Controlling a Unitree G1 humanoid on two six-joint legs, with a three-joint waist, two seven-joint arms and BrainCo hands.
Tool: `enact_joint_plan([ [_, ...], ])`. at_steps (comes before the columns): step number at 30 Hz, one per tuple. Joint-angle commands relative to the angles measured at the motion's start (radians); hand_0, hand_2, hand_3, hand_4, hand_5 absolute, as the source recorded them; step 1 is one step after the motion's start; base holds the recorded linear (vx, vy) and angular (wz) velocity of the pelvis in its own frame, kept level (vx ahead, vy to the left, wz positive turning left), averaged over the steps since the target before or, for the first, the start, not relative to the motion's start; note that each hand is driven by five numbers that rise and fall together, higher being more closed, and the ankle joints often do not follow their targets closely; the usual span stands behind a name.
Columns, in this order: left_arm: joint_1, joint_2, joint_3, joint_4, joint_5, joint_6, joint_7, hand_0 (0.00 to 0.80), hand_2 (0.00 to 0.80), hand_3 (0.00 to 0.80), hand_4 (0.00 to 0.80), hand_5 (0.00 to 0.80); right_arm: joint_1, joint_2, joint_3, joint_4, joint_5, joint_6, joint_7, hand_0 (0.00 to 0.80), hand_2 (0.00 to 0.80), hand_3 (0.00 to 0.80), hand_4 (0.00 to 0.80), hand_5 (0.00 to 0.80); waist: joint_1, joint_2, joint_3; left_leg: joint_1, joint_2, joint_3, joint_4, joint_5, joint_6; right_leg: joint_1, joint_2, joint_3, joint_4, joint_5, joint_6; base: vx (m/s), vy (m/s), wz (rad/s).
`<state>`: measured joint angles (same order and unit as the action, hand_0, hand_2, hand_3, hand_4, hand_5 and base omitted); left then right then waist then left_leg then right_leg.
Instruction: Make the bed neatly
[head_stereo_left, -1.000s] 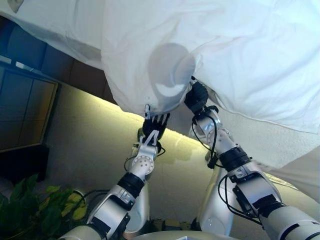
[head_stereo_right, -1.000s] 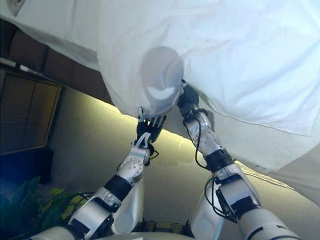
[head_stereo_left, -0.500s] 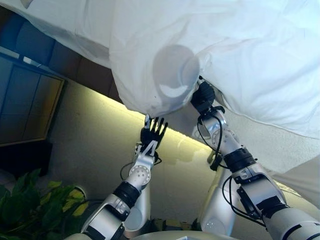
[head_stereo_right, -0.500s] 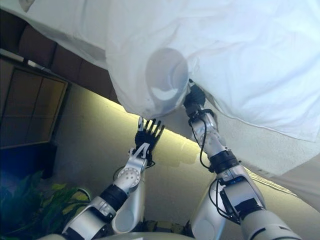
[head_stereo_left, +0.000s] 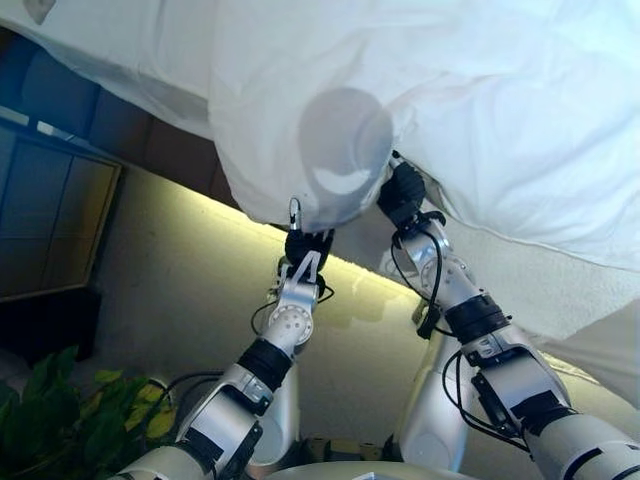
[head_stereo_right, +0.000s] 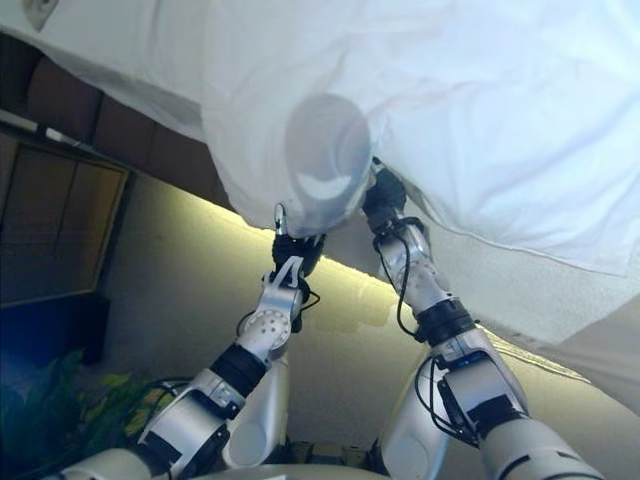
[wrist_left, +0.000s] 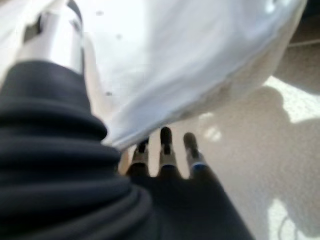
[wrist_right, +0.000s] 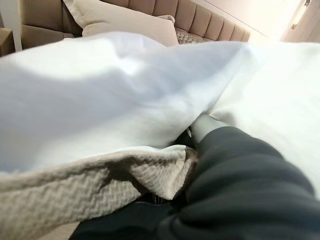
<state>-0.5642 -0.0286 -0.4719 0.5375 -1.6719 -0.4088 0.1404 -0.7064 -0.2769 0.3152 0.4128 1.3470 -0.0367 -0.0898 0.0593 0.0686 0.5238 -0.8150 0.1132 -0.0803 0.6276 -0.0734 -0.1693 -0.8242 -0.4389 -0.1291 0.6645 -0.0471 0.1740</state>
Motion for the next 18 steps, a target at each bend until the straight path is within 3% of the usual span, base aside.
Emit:
enact_joint_plan([
  [1,-0.110,-0.050,0.012,0.005,0.068,-0.063,0.036,0.000,0.000,0.000,0.000,0.000,-0.095,0.033,-0.010,-0.121,-0.009,0.017,0.057,0.800,0.800,0.800,0.800,0.800,-0.023,0.013,-0.004,-0.018,0.039,0.004,-0.061,0.126,0.028,0.022,-0.040,0.079,-0.070,0.123,0.083,-0.023,0.125,-0.08],
  [6,-0.170,-0.048,0.076,0.033,0.064,-0.126,0.021,0.000,0.000,0.000,0.000,0.000,-0.085,0.034,0.016,-0.150,-0.008,0.031,0.074,0.800,0.800,0.800,0.800,0.800,-0.053,0.015,-0.004,-0.008,0.047,0.025,-0.078,0.139,0.023,0.020,-0.028,0.094,-0.088,0.123,0.083,-0.003,0.112,-0.14],
  [15,-0.240,0.008,0.137,0.031,0.022,-0.127,-0.007,0.000,0.000,0.000,0.000,0.000,-0.088,0.012,0.037,-0.156,0.005,0.066,0.067,0.800,0.800,0.800,0.800,0.800,-0.075,0.024,-0.004,0.029,0.062,0.053,-0.107,0.155,0.011,0.042,-0.028,0.109,-0.097,0.118,0.079,0.019,0.088,-0.07],
  [16,-0.243,0.015,0.144,0.025,0.032,-0.124,0.001,0.499,0.499,0.499,0.499,0.499,-0.086,0.010,0.038,-0.161,0.006,0.063,0.063,0.800,0.800,0.800,0.800,0.800,-0.075,0.024,-0.004,0.031,0.064,0.055,-0.110,0.156,0.010,0.044,-0.030,0.109,-0.099,0.117,0.079,0.004,0.004,-0.10],
  [17,-0.239,0.022,0.149,0.011,0.052,-0.121,0.012,0.800,0.800,0.800,0.800,0.800,-0.080,0.004,0.041,-0.165,0.013,0.053,0.063,0.800,0.800,0.800,0.800,0.800,-0.073,0.024,-0.004,0.032,0.064,0.056,-0.111,0.155,0.010,0.048,-0.031,0.106,-0.103,0.116,0.078,-0.002,-0.010,-0.11],
  [18,-0.233,0.029,0.146,0.002,0.074,-0.120,0.027,0.800,0.800,0.800,0.800,0.800,-0.072,0.004,0.042,-0.168,0.015,0.045,0.062,0.800,0.800,0.800,0.800,0.800,-0.071,0.024,-0.004,0.033,0.064,0.056,-0.113,0.155,0.009,0.051,-0.033,0.103,-0.105,0.117,0.078,-0.004,-0.015,-0.07],
])
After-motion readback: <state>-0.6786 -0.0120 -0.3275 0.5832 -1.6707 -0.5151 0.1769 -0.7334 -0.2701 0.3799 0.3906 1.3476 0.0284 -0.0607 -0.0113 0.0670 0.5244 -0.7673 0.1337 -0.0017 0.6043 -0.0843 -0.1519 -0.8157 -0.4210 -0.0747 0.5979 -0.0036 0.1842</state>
